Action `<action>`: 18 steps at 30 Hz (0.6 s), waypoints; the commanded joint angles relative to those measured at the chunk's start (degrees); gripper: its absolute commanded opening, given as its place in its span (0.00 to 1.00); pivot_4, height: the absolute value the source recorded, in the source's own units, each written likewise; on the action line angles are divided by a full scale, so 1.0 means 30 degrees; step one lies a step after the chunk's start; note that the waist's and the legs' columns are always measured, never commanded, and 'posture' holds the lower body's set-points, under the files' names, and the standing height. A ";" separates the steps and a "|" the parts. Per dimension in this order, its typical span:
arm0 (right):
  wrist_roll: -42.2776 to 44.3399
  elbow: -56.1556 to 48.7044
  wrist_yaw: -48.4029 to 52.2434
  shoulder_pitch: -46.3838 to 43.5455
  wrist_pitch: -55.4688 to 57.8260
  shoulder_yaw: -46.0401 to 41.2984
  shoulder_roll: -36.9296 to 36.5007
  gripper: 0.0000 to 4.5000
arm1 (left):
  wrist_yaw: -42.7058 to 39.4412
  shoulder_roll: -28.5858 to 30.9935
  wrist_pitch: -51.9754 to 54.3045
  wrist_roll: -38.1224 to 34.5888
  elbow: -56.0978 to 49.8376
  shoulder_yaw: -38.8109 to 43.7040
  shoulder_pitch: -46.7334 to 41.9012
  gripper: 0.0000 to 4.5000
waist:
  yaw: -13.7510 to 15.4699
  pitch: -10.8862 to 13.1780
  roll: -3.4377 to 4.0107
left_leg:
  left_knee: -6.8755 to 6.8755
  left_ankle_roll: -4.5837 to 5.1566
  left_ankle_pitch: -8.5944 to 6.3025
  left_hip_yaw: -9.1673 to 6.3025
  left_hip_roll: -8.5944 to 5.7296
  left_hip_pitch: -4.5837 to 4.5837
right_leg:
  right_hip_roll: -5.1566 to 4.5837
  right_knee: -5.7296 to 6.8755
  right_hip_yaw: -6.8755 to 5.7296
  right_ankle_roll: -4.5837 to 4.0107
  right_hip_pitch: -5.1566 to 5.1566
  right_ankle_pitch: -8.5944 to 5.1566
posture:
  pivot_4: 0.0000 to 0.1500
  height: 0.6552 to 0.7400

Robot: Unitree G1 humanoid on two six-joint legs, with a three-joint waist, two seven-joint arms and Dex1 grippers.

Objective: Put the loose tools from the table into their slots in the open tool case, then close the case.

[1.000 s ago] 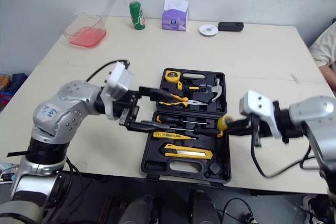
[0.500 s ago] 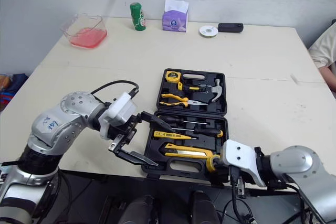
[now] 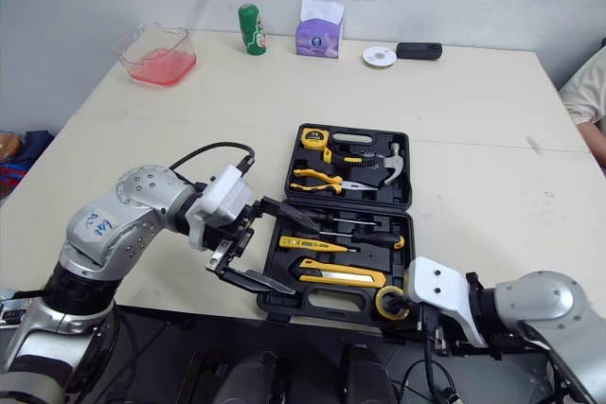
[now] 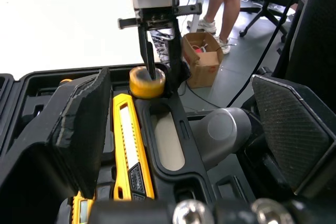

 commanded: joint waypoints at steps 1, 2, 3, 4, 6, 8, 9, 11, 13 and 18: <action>0.2084 -0.0721 0.0382 -0.0418 0.0570 -0.2302 -0.0252 0.80 | 0.0065 -0.0137 -0.0305 0.0105 -0.0115 0.0022 -0.0310 1.00 | -0.0002 0.0001 -0.0001 | 0.0001 0.0001 -0.0001 -0.0001 0.0000 0.0001 | -0.0001 0.0001 0.0000 0.0000 0.0001 0.0000 | 1.00 1.00; 0.1859 -0.0399 0.0567 -0.0220 -0.0083 -0.2395 -0.0120 0.91 | 0.0099 -0.0211 -0.0341 0.0133 -0.0082 0.0001 -0.0341 1.00 | 0.0001 0.0001 -0.0001 | 0.0001 0.0004 -0.0002 -0.0003 0.0001 0.0001 | -0.0001 0.0000 -0.0001 0.0000 0.0001 0.0000 | 1.00 1.00; 0.1688 -0.0184 0.0675 -0.0057 -0.0568 -0.2423 -0.0034 0.91 | 0.0111 -0.0260 -0.0366 0.0155 -0.0061 -0.0003 -0.0352 1.00 | 0.0001 0.0000 -0.0001 | 0.0000 0.0006 -0.0003 -0.0003 0.0001 0.0001 | -0.0001 -0.0001 -0.0002 0.0000 0.0001 0.0000 | 1.00 1.00; 0.1210 0.0275 0.0365 -0.0081 -0.1492 -0.2018 0.0558 0.91 | 0.0148 -0.0338 -0.0357 0.0167 -0.0053 -0.0024 -0.0367 1.00 | -0.0001 0.0000 -0.0004 | 0.0000 0.0011 -0.0006 -0.0001 0.0001 0.0000 | 0.0000 -0.0004 -0.0001 0.0000 0.0001 0.0000 | 1.00 1.00; 0.0920 0.1514 -0.0468 -0.0191 -0.2923 -0.1075 0.2373 0.77 | 0.0192 -0.0514 -0.0324 0.0153 -0.0103 -0.0096 -0.0387 1.00 | -0.0009 -0.0002 -0.0050 | -0.0001 0.0013 -0.0008 -0.0001 0.0001 0.0000 | 0.0002 -0.0007 -0.0002 0.0000 0.0003 0.0000 | 1.00 1.00; 0.0664 0.2162 -0.0038 0.0496 -0.4500 -0.0529 0.3456 0.60 | 0.0198 -0.0617 -0.0271 0.0142 -0.0142 -0.0122 -0.0413 1.00 | -0.0002 -0.0003 -0.0067 | 0.0000 0.0010 -0.0006 0.0000 0.0000 0.0001 | 0.0005 -0.0007 -0.0004 0.0000 0.0006 0.0000 | 1.00 1.00; 0.0501 0.2337 0.0194 0.0927 -0.5027 -0.0318 0.3730 0.48 | 0.0170 -0.0641 -0.0255 0.0155 -0.0136 -0.0121 -0.0433 1.00 | 0.0012 -0.0001 -0.0061 | 0.0000 0.0010 -0.0006 0.0009 -0.0007 -0.0002 | 0.0001 -0.0002 0.0001 0.0001 0.0002 0.0000 | 1.00 1.00; 0.0321 0.2666 -0.0027 0.1439 -0.5803 0.0055 0.4424 0.27 | 0.0101 -0.0625 -0.0257 0.0171 -0.0093 -0.0105 -0.0478 1.00 | 0.0019 0.0000 -0.0064 | 0.0000 0.0012 -0.0007 0.0013 -0.0014 -0.0003 | -0.0002 0.0002 0.0006 0.0010 -0.0001 -0.0006 | 1.00 1.00; 0.0243 0.2924 -0.0459 0.1668 -0.6396 0.0278 0.5045 0.07 | 0.0055 -0.0602 -0.0264 0.0179 -0.0047 -0.0097 -0.0523 1.00 | 0.0012 0.0001 -0.0068 | 0.0015 0.0013 -0.0007 0.0012 -0.0010 -0.0002 | -0.0001 0.0008 0.0005 0.0011 0.0003 -0.0005 | 1.00 1.00; -0.1107 0.4736 -0.0668 0.3030 -0.8731 0.0604 0.5938 0.01 | -0.0001 -0.0553 -0.0324 0.0247 0.0082 -0.0046 -0.0617 1.00 | -0.0062 0.0001 -0.0068 | 0.0015 0.0012 -0.0008 0.0011 -0.0009 0.0011 | -0.0002 0.0022 0.0009 0.0012 0.0004 -0.0006 | 1.00 1.00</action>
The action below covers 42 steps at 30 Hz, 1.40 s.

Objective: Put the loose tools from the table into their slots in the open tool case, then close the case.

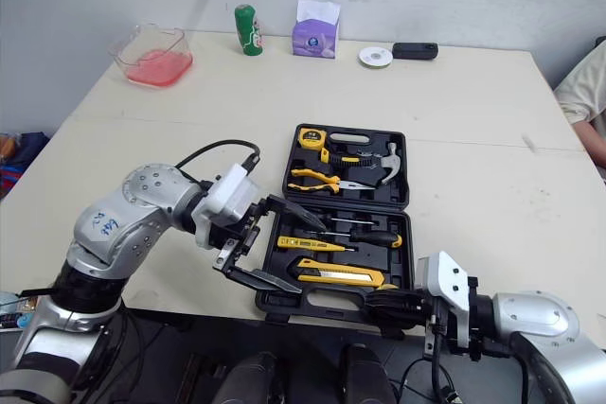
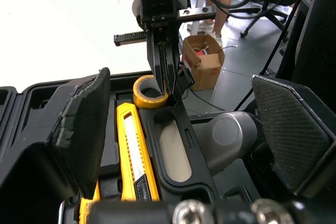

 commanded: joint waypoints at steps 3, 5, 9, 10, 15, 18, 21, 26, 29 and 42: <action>-0.1902 0.2400 -0.0312 0.1118 -0.3152 0.0696 0.1010 0.01 | -0.0095 0.0005 -0.0304 0.0050 0.0119 0.0075 -0.0290 1.00 | -0.0001 0.0000 -0.0001 | -0.0003 0.0000 0.0000 0.0006 -0.0001 0.0000 | 0.0000 -0.0003 0.0003 0.0001 0.0000 0.0000 | 1.00 1.00; -0.2444 0.3193 -0.0400 0.1235 -0.4159 0.1118 0.1353 0.01 | -0.0121 -0.0012 -0.0368 0.0097 0.0206 0.0059 -0.0334 1.00 | -0.0051 -0.0001 -0.0001 | 0.0001 0.0000 0.0000 0.0006 -0.0001 0.0013 | 0.0001 0.0000 0.0005 0.0001 0.0007 0.0000 | 1.00 1.00; -0.4022 0.5878 -0.1177 0.1715 -0.7519 0.1632 0.2618 0.01 | -0.0285 0.0105 -0.0541 0.0214 0.0437 0.0047 -0.0442 1.00 | -0.0082 -0.0037 -0.0060 | -0.0003 -0.0010 0.0002 0.0008 0.0017 0.0046 | 0.0020 0.0007 0.0006 -0.0001 0.0025 -0.0001 | 1.00 1.00; -0.3901 0.6128 -0.0912 0.2053 -0.7847 0.1705 0.2661 0.01 | -0.0357 0.0172 -0.0587 0.0240 0.0488 0.0057 -0.0438 1.00 | -0.0068 -0.0040 -0.0062 | -0.0005 -0.0012 0.0002 0.0011 0.0016 0.0049 | 0.0015 0.0007 0.0010 -0.0001 0.0028 -0.0002 | 1.00 1.00; -0.2409 0.6068 -0.0830 0.2677 -0.7400 0.1548 0.2702 0.01 | -0.0602 0.0301 -0.0750 0.0327 0.0778 0.0126 -0.0493 1.00 | 0.0021 -0.0056 -0.0085 | -0.0004 -0.0016 -0.0007 -0.0026 0.0017 0.0083 | -0.0003 -0.0028 -0.0011 -0.0004 0.0105 -0.0003 | 1.00 1.00; -0.2232 0.6090 -0.0991 0.2514 -0.7304 0.1558 0.2546 0.01 | -0.0597 0.0220 -0.0807 0.0422 0.0941 0.0063 -0.0605 1.00 | 0.0034 -0.0056 -0.0084 | -0.0005 -0.0016 -0.0014 -0.0057 0.0017 0.0087 | -0.0017 -0.0057 -0.0030 -0.0007 0.0134 -0.0004 | 1.00 1.00; -0.0928 0.4570 -0.0744 0.2098 -0.6049 0.1321 0.1850 0.01 | -0.0433 0.0108 -0.0770 0.0470 0.0954 0.0026 -0.0644 1.00 | 0.0020 -0.0054 -0.0078 | -0.0005 -0.0016 -0.0018 -0.0066 0.0018 0.0088 | -0.0022 -0.0064 -0.0036 -0.0008 0.0143 -0.0005 | 1.00 1.00; 0.3648 0.1492 -0.0671 0.0891 -0.0776 -0.0537 -0.1210 0.01 | -0.0100 0.0401 -0.0497 0.0410 0.0946 0.0443 -0.0252 1.00 | 0.0002 -0.0018 -0.0019 | -0.0007 -0.0001 -0.0028 -0.0080 0.0017 0.0078 | -0.0042 -0.0069 -0.0039 -0.0010 0.0138 -0.0005 | 1.00 1.00; 0.5510 0.2493 -0.1737 -0.1756 0.1521 -0.2285 -0.2424 0.01 | 0.0333 0.0804 -0.0151 0.0276 0.1095 0.1030 0.0207 1.00 | -0.0120 -0.0014 -0.0014 | -0.0005 0.0005 -0.0031 -0.0088 0.0019 0.0075 | -0.0044 -0.0071 -0.0045 -0.0010 0.0138 -0.0004 | 1.00 1.00; -0.1332 0.8388 -0.4855 -0.8938 0.2753 0.1208 -0.4017 0.00 | 0.2765 0.2516 -0.5659 0.5882 0.9378 0.1856 0.1076 0.51 | 0.0210 -0.0002 0.0017 | 0.0020 0.0040 -0.0024 0.0032 -0.0007 -0.0053 | -0.0042 -0.0018 -0.0010 -0.0001 -0.0052 0.0000 | 1.00 1.00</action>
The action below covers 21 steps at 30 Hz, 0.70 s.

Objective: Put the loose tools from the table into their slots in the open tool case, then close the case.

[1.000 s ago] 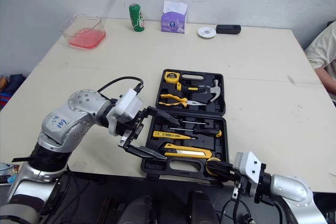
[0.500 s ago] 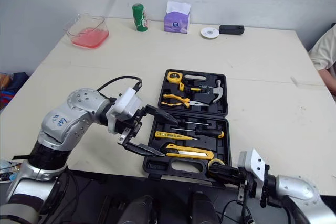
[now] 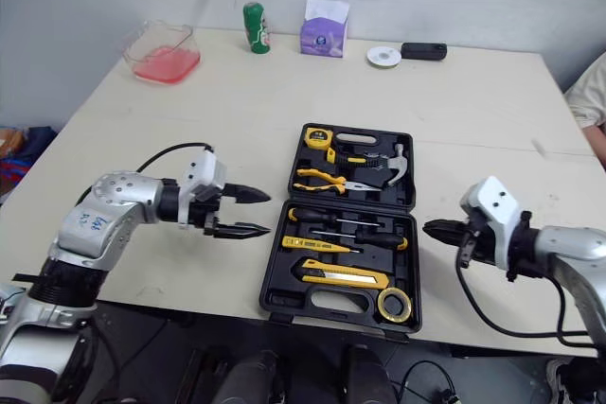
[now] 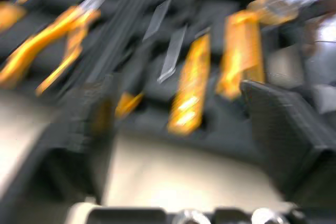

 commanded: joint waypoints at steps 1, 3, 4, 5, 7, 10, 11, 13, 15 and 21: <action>-0.1943 0.0894 -0.0985 -0.1206 -0.0428 0.0867 0.0299 0.00 | 0.0698 -0.0046 -0.1667 0.1541 0.2069 0.0194 -0.0643 0.43 | -0.0071 0.0000 0.0000 | 0.0000 0.0004 0.0000 0.0000 -0.0001 0.0000 | -0.0002 0.0004 0.0001 0.0002 0.0000 0.0001 | 1.00 1.00; -0.2576 0.1371 -0.0963 -0.1743 -0.0598 0.1425 0.0487 0.00 | 0.1130 -0.0474 -0.1861 0.2208 0.3278 -0.0013 -0.1144 0.22 | -0.0041 0.0000 0.0000 | -0.0002 0.0004 -0.0001 -0.0003 0.0002 -0.0003 | -0.0001 0.0005 -0.0002 0.0002 -0.0006 0.0001 | 1.00 1.00; -0.2759 0.1531 -0.0907 -0.1964 -0.0613 0.1582 0.0599 0.00 | 0.1218 -0.0657 -0.2003 0.2453 0.3719 -0.0073 -0.1331 0.10 | -0.0001 0.0000 -0.0001 | -0.0003 0.0004 -0.0001 -0.0007 0.0002 -0.0009 | -0.0002 0.0008 -0.0009 0.0003 -0.0010 0.0002 | 1.00 1.00; -0.2976 0.1641 -0.0826 -0.2142 -0.0633 0.1750 0.0660 0.00 | 0.1244 -0.0855 -0.2065 0.2607 0.4045 -0.0106 -0.1491 0.01 | 0.0046 0.0000 0.0000 | -0.0003 0.0004 -0.0001 -0.0006 0.0001 -0.0019 | -0.0001 0.0009 -0.0017 0.0005 -0.0019 0.0003 | 1.00 1.00; -0.3475 0.1864 -0.0610 -0.2585 -0.0891 0.2318 0.0883 0.00 | 0.1357 -0.1554 -0.2083 0.2931 0.4881 -0.0400 -0.1953 0.01 | 0.0106 0.0000 0.0000 | -0.0003 0.0008 -0.0004 0.0013 0.0000 -0.0030 | -0.0002 0.0046 -0.0014 0.0010 -0.0032 0.0005 | 1.00 1.00; -0.3978 0.2113 -0.0467 -0.3252 -0.1163 0.3006 0.1422 0.00 | 0.1567 -0.2678 -0.2143 0.3412 0.5754 -0.0876 -0.2548 0.01 | 0.0102 0.0000 -0.0001 | 0.0008 0.0022 -0.0005 0.0039 -0.0008 -0.0034 | -0.0001 0.0052 -0.0035 0.0043 -0.0028 0.0024 | 1.00 1.00; -0.4120 0.2165 -0.0402 -0.3353 -0.1246 0.3078 0.1529 0.00 | 0.1538 -0.2852 -0.2220 0.3532 0.5868 -0.0913 -0.2628 0.01 | 0.0096 0.0000 -0.0001 | 0.0010 0.0026 -0.0005 0.0042 -0.0008 -0.0034 | 0.0000 0.0051 -0.0039 0.0055 -0.0026 0.0031 | 1.00 1.00; -0.4279 0.2185 -0.0323 -0.3735 -0.1179 0.3412 0.1868 0.00 | 0.1650 -0.3500 -0.2525 0.3839 0.6311 -0.1128 -0.2976 0.01 | 0.0086 0.0001 -0.0001 | 0.0009 0.0028 -0.0006 0.0048 -0.0010 -0.0035 | 0.0001 0.0054 -0.0041 0.0057 -0.0030 0.0031 | 1.00 1.00; -0.4458 0.2211 -0.0459 -0.4367 -0.0989 0.3810 0.2403 0.00 | 0.1882 -0.4486 -0.2602 0.4032 0.6719 -0.1416 -0.3425 0.01 | 0.0042 0.0001 -0.0002 | 0.0008 0.0028 -0.0007 0.0048 -0.0002 -0.0035 | 0.0010 0.0054 -0.0047 0.0056 -0.0031 0.0032 | 1.00 1.00; -0.5757 0.2876 -0.0730 -0.5722 -0.1201 0.4268 0.3362 0.00 | 0.3235 -0.6814 -0.1339 0.4759 0.6247 -0.1846 -0.3722 0.01 | -0.0195 0.0000 -0.0001 | 0.0021 0.0027 -0.0006 0.0072 -0.0007 -0.0016 | 0.0009 0.0057 -0.0057 0.0060 -0.0032 0.0033 | 1.00 1.00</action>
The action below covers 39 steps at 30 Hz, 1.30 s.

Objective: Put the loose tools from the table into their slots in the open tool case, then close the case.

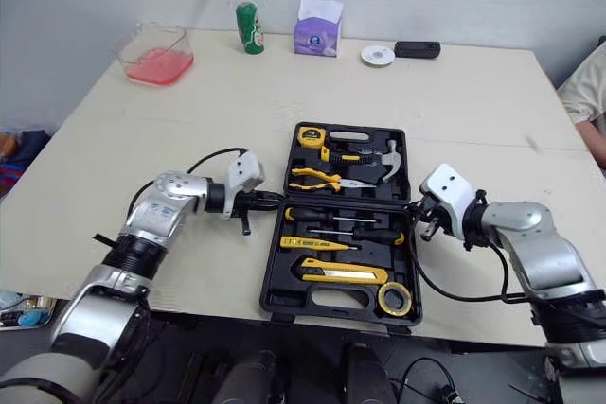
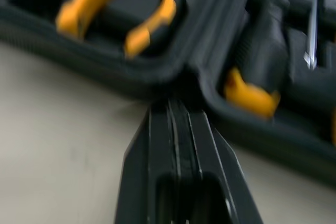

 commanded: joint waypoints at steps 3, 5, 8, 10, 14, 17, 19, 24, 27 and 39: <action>0.0094 -0.1055 0.0503 -0.0455 -0.0043 -0.0154 0.0364 0.00 | 0.0010 -0.0786 0.0608 -0.0111 -0.1686 -0.0241 0.0187 0.01 | -0.0112 0.0000 0.0000 | -0.0007 -0.0002 0.0001 -0.0015 0.0007 -0.0007 | -0.0001 0.0009 0.0008 0.0000 0.0003 0.0000 | 1.00 1.00; 0.0073 -0.1233 0.0699 -0.0292 -0.0069 -0.0147 0.0260 0.00 | 0.0112 -0.0655 0.0645 0.0038 -0.1720 -0.0167 0.0238 0.01 | -0.0128 0.0000 0.0000 | -0.0007 -0.0002 0.0001 -0.0014 0.0006 -0.0009 | -0.0005 0.0007 0.0012 0.0001 0.0003 0.0001 | 1.00 1.00; -0.0055 -0.1201 0.0556 -0.0155 -0.0118 -0.0261 0.0259 0.00 | 0.0006 -0.0398 0.0698 0.0116 -0.1814 -0.0097 0.0332 0.01 | -0.0137 0.0000 0.0000 | -0.0007 -0.0003 0.0001 -0.0018 0.0007 -0.0008 | -0.0005 0.0007 0.0015 0.0001 0.0003 0.0001 | 1.00 1.00; -0.0102 -0.1206 0.0555 -0.0117 -0.0165 -0.0280 0.0231 0.00 | 0.0018 -0.0244 0.0708 0.0209 -0.1890 -0.0099 0.0338 0.01 | -0.0138 0.0000 0.0000 | -0.0008 -0.0003 0.0001 -0.0019 0.0007 -0.0008 | -0.0006 0.0007 0.0015 0.0001 0.0003 0.0001 | 1.00 1.00; -0.1344 -0.1594 0.0887 0.1166 -0.0837 -0.0694 -0.1924 0.00 | -0.0331 0.1737 0.1822 0.0264 -0.2350 0.0696 0.0542 0.01 | -0.0144 0.0000 0.0000 | -0.0024 -0.0005 0.0000 -0.0023 0.0007 -0.0013 | -0.0005 0.0002 0.0026 0.0001 -0.0002 0.0001 | 1.00 1.00; -0.0254 -0.2008 0.1506 0.1595 0.0567 -0.1918 -0.2846 0.00 | -0.1035 0.3132 0.3593 -0.0626 -0.3031 0.1581 0.0672 0.15 | -0.0229 0.0001 0.0000 | -0.0032 -0.0011 -0.0003 -0.0024 0.0010 -0.0014 | -0.0005 -0.0004 0.0028 0.0000 -0.0002 0.0000 | 1.00 1.00; 0.1445 -0.2380 0.1597 0.1091 0.2598 -0.3147 -0.2528 0.15 | -0.1644 0.3699 0.5944 -0.1843 -0.4008 0.2224 0.0559 0.33 | -0.0305 0.0001 0.0001 | -0.0023 -0.0010 -0.0003 -0.0002 0.0015 -0.0001 | -0.0004 0.0001 0.0029 0.0000 -0.0002 0.0000 | 1.00 1.00; 0.4106 -0.2395 0.0545 -0.1035 0.7913 -0.4461 -0.1237 0.70 | -0.0120 0.3003 1.2432 -0.3904 -0.4810 0.3747 -0.1375 0.87 | -0.0142 0.0003 -0.0005 | -0.0018 -0.0018 0.0001 -0.0048 0.0021 0.0004 | -0.0013 0.0011 0.0046 -0.0002 0.0007 0.0000 | 1.00 1.00; 0.5155 -0.1630 -0.0984 -0.3052 1.1611 -0.4847 0.0216 0.99 | 0.2056 0.1628 1.4964 -0.4160 -0.3655 0.4414 -0.2953 1.00 | -0.0058 0.0003 -0.0005 | -0.0012 -0.0019 0.0003 -0.0071 0.0013 -0.0026 | -0.0025 0.0006 0.0018 -0.0001 0.0009 0.0000 | 1.00 1.00; 0.3295 0.3161 -0.5751 -0.7963 1.4298 -0.3548 0.3459 0.99 | 0.5905 -0.1107 1.5192 -0.3206 0.1950 0.3876 -0.5922 1.00 | -0.0196 0.0002 -0.0003 | -0.0004 -0.0042 0.0032 -0.0029 -0.0008 -0.0173 | -0.0020 0.0042 0.0017 0.0012 -0.0150 0.0008 | 1.00 1.00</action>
